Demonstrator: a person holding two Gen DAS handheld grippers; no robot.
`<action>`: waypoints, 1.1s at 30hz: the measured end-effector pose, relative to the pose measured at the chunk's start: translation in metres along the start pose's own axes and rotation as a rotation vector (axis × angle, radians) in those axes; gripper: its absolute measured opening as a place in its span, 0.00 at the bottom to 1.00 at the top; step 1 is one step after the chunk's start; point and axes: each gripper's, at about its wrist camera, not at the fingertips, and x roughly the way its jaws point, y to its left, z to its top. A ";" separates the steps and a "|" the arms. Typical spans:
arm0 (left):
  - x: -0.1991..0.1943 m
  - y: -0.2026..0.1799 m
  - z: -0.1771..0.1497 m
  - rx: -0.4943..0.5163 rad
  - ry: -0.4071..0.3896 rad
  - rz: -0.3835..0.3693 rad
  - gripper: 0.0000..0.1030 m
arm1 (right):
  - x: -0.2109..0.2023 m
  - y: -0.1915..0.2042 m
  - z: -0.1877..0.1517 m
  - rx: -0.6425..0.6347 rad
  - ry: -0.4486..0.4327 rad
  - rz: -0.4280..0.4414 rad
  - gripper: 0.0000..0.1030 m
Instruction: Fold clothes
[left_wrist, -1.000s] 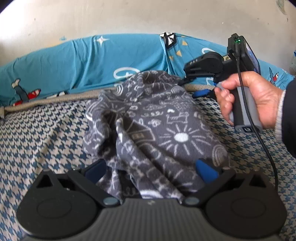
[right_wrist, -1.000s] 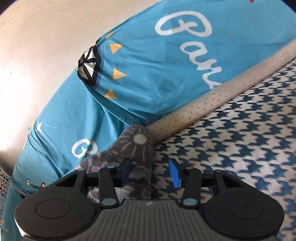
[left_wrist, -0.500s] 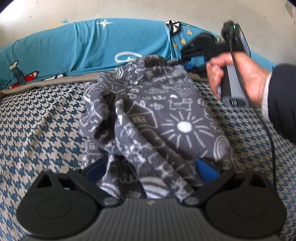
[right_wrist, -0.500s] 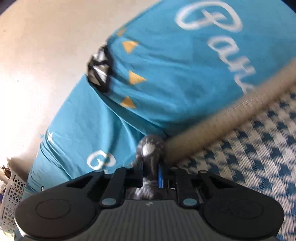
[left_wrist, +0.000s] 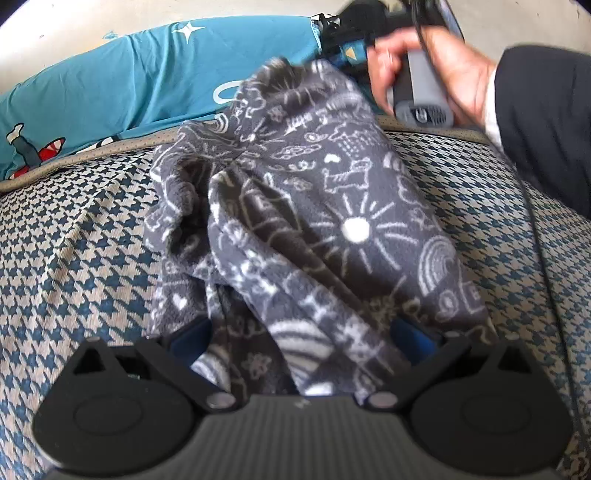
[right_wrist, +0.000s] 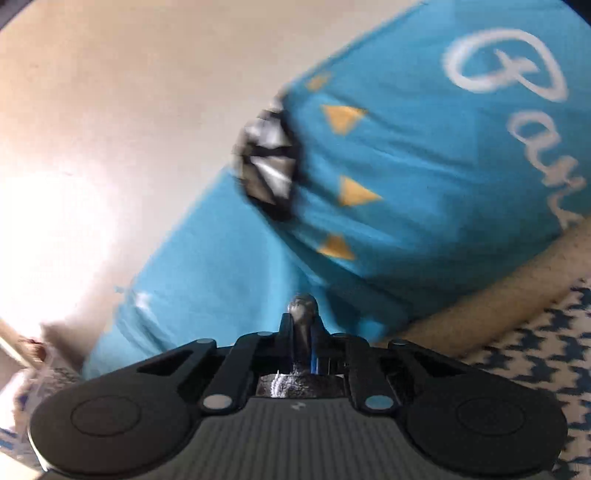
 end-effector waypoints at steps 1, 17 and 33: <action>0.001 -0.001 0.000 0.000 -0.001 0.000 1.00 | -0.002 0.006 0.002 -0.011 -0.008 0.017 0.09; 0.000 0.002 0.005 -0.013 0.008 -0.012 1.00 | -0.035 0.022 0.010 -0.127 -0.111 -0.222 0.31; -0.024 0.053 0.010 -0.176 -0.093 0.040 1.00 | -0.156 0.041 -0.105 -0.200 0.060 -0.251 0.38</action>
